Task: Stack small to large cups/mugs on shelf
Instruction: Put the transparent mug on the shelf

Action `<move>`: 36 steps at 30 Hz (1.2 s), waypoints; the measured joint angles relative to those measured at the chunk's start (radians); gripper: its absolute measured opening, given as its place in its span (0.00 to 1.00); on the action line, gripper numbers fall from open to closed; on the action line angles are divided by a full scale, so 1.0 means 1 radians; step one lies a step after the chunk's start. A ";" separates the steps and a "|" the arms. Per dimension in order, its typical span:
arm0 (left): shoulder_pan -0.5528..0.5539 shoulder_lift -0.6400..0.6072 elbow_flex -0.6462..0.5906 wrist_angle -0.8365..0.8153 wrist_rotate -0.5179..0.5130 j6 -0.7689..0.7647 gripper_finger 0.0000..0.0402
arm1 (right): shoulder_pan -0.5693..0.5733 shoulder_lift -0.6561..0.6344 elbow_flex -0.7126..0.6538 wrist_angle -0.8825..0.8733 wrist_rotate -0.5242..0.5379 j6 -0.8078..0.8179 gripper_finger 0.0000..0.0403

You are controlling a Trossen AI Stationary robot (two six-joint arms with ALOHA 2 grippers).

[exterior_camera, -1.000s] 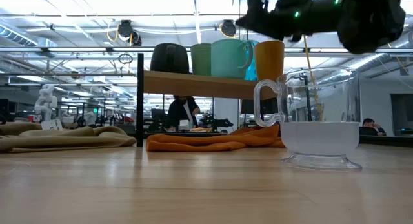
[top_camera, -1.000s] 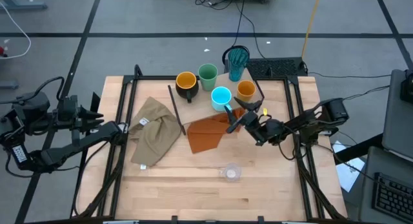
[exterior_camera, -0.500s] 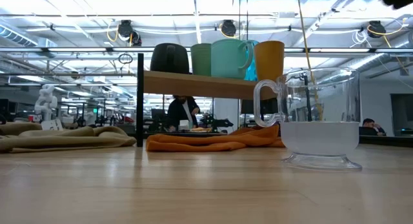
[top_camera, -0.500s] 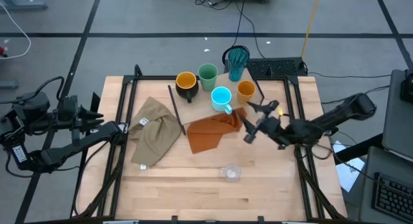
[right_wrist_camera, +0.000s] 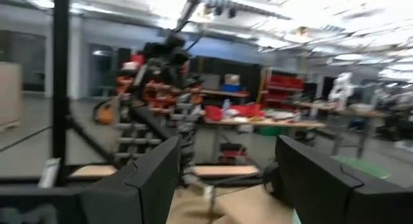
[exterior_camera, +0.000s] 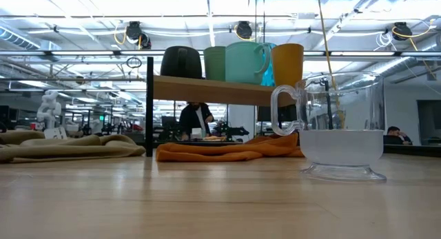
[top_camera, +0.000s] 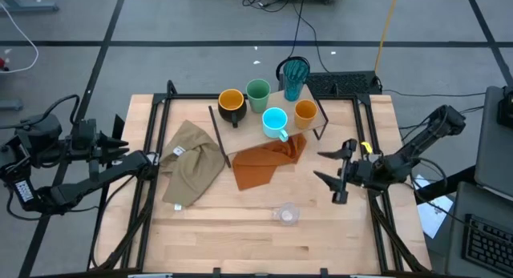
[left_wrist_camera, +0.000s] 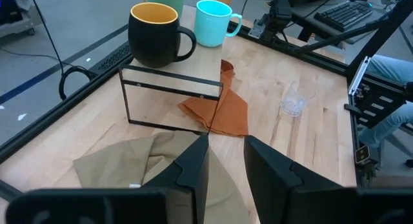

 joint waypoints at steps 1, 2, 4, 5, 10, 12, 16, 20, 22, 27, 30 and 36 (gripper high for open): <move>0.000 0.000 0.000 0.000 0.000 0.000 0.24 | 0.013 -0.003 0.000 -0.019 0.000 0.024 0.61; 0.000 0.000 0.000 0.000 0.000 0.000 0.24 | 0.024 -0.005 0.000 -0.041 -0.001 0.046 0.61; 0.000 0.000 0.000 0.000 0.000 0.000 0.24 | 0.043 -0.009 0.000 -0.081 0.000 0.082 0.61; 0.000 0.000 0.000 0.000 0.000 0.000 0.24 | 0.052 -0.009 0.000 -0.099 0.000 0.101 0.61; 0.000 0.000 0.000 0.000 -0.012 0.006 0.24 | 0.074 -0.009 0.000 -0.150 0.000 0.153 0.61; 0.000 0.000 0.000 0.001 -0.037 0.008 0.24 | 0.075 -0.009 0.000 -0.161 0.000 0.156 0.61; 0.000 0.000 0.000 0.005 -0.116 0.009 0.24 | 0.074 -0.009 0.000 -0.161 0.000 0.158 0.61; 0.000 0.000 0.000 0.018 -0.159 0.007 0.24 | 0.074 -0.009 0.000 -0.161 0.000 0.157 0.61; 0.000 0.000 0.000 0.041 -0.159 0.007 0.24 | 0.074 -0.009 0.000 -0.161 0.000 0.155 0.61; 0.000 0.000 0.000 0.144 -0.178 0.002 0.24 | 0.074 -0.009 0.000 -0.165 0.000 0.155 0.61; 0.000 0.000 0.000 0.227 -0.187 -0.103 0.24 | 0.074 -0.009 0.000 -0.171 0.000 0.154 0.61; 0.027 0.000 -0.002 0.380 0.107 -0.078 0.24 | 0.074 -0.009 0.000 -0.172 0.000 0.137 0.61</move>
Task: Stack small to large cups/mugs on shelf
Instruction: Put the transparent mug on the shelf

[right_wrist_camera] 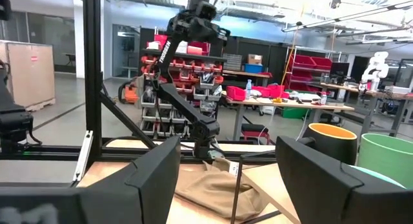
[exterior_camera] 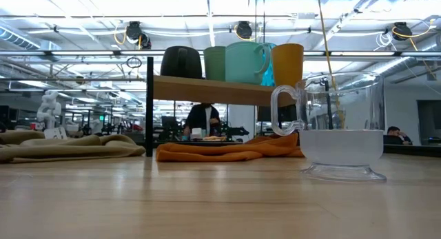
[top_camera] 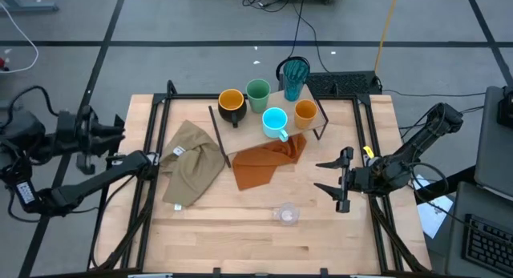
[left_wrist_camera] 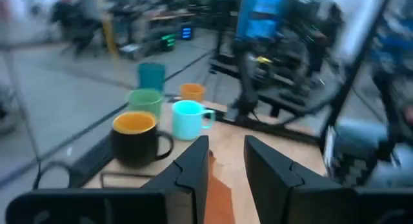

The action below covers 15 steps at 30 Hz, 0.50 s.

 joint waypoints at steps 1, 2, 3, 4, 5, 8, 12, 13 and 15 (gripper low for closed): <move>0.020 0.000 0.007 -0.011 0.040 0.049 0.24 | 0.000 0.000 0.000 0.000 0.000 -0.001 0.61; 0.044 -0.004 0.021 -0.038 0.051 0.096 0.24 | 0.000 0.000 0.000 0.000 0.000 0.000 0.61; 0.069 -0.011 0.038 -0.084 0.048 0.148 0.24 | 0.000 0.000 0.000 0.000 0.000 0.000 0.61; 0.096 -0.023 0.059 -0.144 0.042 0.202 0.24 | 0.000 0.000 0.000 0.000 0.000 0.000 0.61; 0.122 -0.040 0.082 -0.209 0.040 0.246 0.24 | 0.000 0.000 0.000 0.000 0.000 0.002 0.61; 0.188 -0.122 0.154 -0.367 0.004 0.336 0.24 | 0.000 0.000 0.000 0.001 0.000 0.018 0.61; 0.224 -0.276 0.210 -0.362 -0.123 0.307 0.24 | 0.000 0.000 0.000 0.004 0.000 0.015 0.61; 0.221 -0.310 0.213 -0.357 -0.138 0.294 0.24 | 0.000 0.000 0.000 0.004 0.000 0.012 0.61; 0.216 -0.361 0.207 -0.366 -0.177 0.230 0.24 | 0.000 0.000 0.000 0.004 0.000 -0.001 0.61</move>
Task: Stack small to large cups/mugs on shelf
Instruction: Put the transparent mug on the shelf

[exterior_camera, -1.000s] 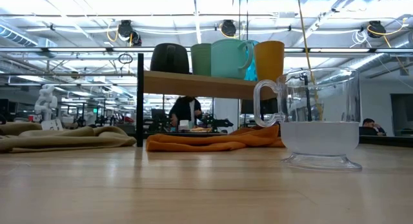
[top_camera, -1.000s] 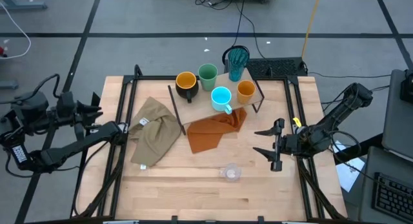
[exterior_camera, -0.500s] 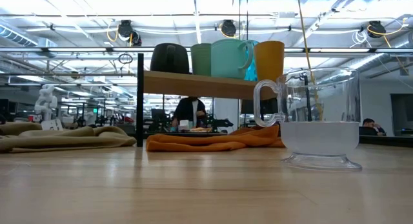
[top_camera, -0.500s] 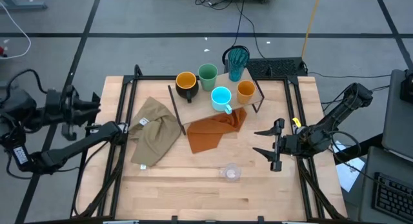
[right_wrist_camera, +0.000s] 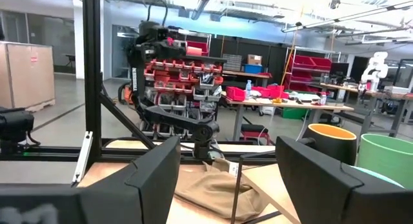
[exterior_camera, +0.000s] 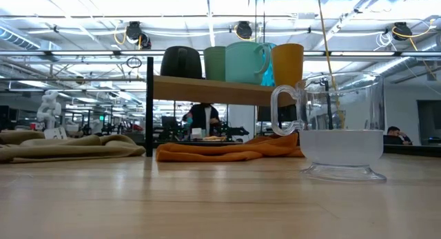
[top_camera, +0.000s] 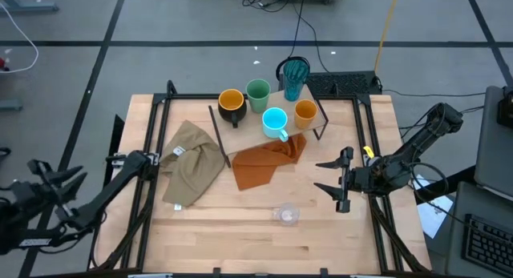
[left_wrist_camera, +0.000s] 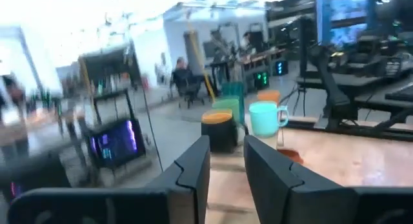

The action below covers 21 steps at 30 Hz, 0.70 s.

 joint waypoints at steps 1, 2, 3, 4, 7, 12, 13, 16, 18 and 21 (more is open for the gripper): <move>-0.003 -0.017 -0.014 -0.018 -0.017 -0.031 0.24 | 0.000 0.001 0.000 0.000 0.000 -0.001 0.61; -0.004 -0.032 -0.033 -0.022 -0.021 -0.058 0.24 | 0.000 0.001 0.000 0.000 0.000 0.000 0.61; -0.004 -0.035 -0.052 -0.018 -0.006 -0.077 0.24 | 0.000 0.001 0.000 0.000 0.000 -0.001 0.61; -0.001 -0.034 -0.066 -0.016 0.025 -0.085 0.24 | 0.000 0.001 0.000 0.000 0.000 -0.001 0.61; 0.014 -0.034 -0.135 -0.003 0.151 -0.085 0.24 | -0.001 0.001 0.000 0.000 0.000 0.000 0.61; 0.109 -0.035 -0.319 0.008 0.286 -0.071 0.24 | -0.007 0.001 0.000 -0.005 0.000 0.002 0.61; 0.128 -0.035 -0.349 0.013 0.307 -0.053 0.24 | -0.013 0.001 0.000 -0.004 0.000 0.014 0.61; 0.171 -0.034 -0.417 0.012 0.343 0.042 0.24 | -0.029 -0.013 0.001 -0.039 -0.002 0.101 0.61; 0.185 -0.035 -0.445 0.020 0.366 0.078 0.24 | -0.043 -0.028 0.024 -0.152 -0.036 0.180 0.61; 0.191 -0.035 -0.454 0.047 0.366 0.093 0.24 | -0.070 -0.026 0.114 -0.454 -0.113 0.360 0.61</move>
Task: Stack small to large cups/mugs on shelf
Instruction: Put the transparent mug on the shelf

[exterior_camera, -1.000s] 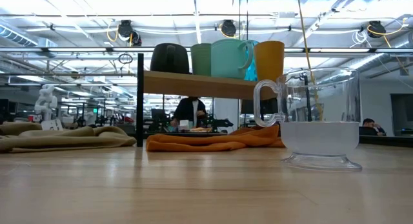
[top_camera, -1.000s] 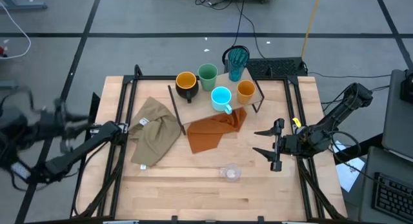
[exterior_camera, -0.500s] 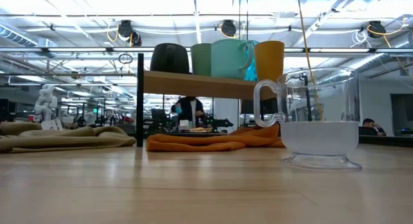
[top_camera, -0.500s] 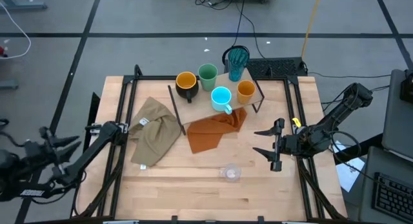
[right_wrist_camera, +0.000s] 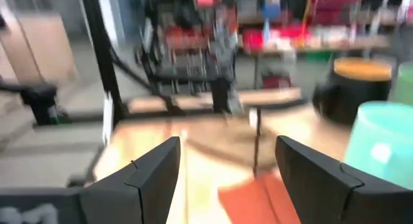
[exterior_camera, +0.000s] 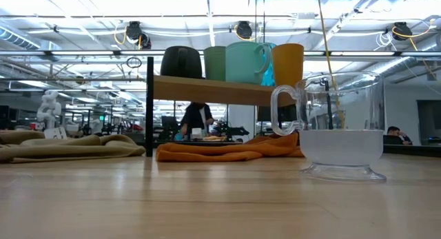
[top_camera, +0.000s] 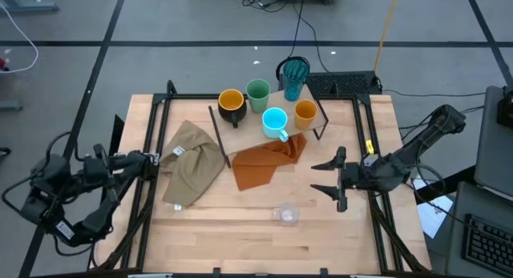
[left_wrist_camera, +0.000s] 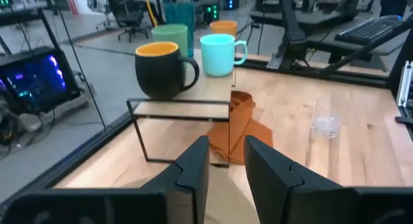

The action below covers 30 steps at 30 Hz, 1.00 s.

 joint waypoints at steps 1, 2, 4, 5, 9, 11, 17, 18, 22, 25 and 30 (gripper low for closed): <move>0.000 0.000 0.000 0.013 0.001 -0.001 0.24 | -0.014 0.014 0.037 -0.094 -0.014 0.047 0.61; 0.000 0.000 0.001 0.025 0.001 -0.004 0.24 | -0.030 0.035 0.071 -0.172 -0.019 0.080 0.61; 0.000 0.000 0.005 0.037 0.002 -0.007 0.24 | -0.068 0.080 0.130 -0.302 -0.068 0.115 0.61; -0.001 0.000 0.006 0.048 0.002 -0.009 0.24 | -0.090 0.100 0.157 -0.346 -0.114 0.126 0.61; -0.001 0.000 0.005 0.073 0.002 -0.038 0.24 | -0.195 0.179 0.262 -0.474 -0.359 0.187 0.61; -0.001 0.000 0.005 0.072 0.001 -0.038 0.24 | -0.240 0.224 0.301 -0.535 -0.457 0.218 0.61; -0.001 0.000 0.005 0.071 -0.013 -0.060 0.24 | -0.304 0.355 0.344 -0.563 -0.609 0.198 0.61; -0.001 0.000 0.005 0.071 -0.013 -0.060 0.24 | -0.305 0.378 0.344 -0.565 -0.620 0.173 0.61; -0.001 0.000 0.005 0.071 -0.017 -0.060 0.24 | -0.305 0.447 0.344 -0.571 -0.649 0.111 0.61; -0.001 0.000 0.005 0.071 -0.017 -0.067 0.24 | -0.310 0.485 0.345 -0.572 -0.673 0.116 0.61; -0.001 0.000 0.005 0.070 -0.017 -0.081 0.24 | -0.311 0.537 0.345 -0.569 -0.699 0.149 0.61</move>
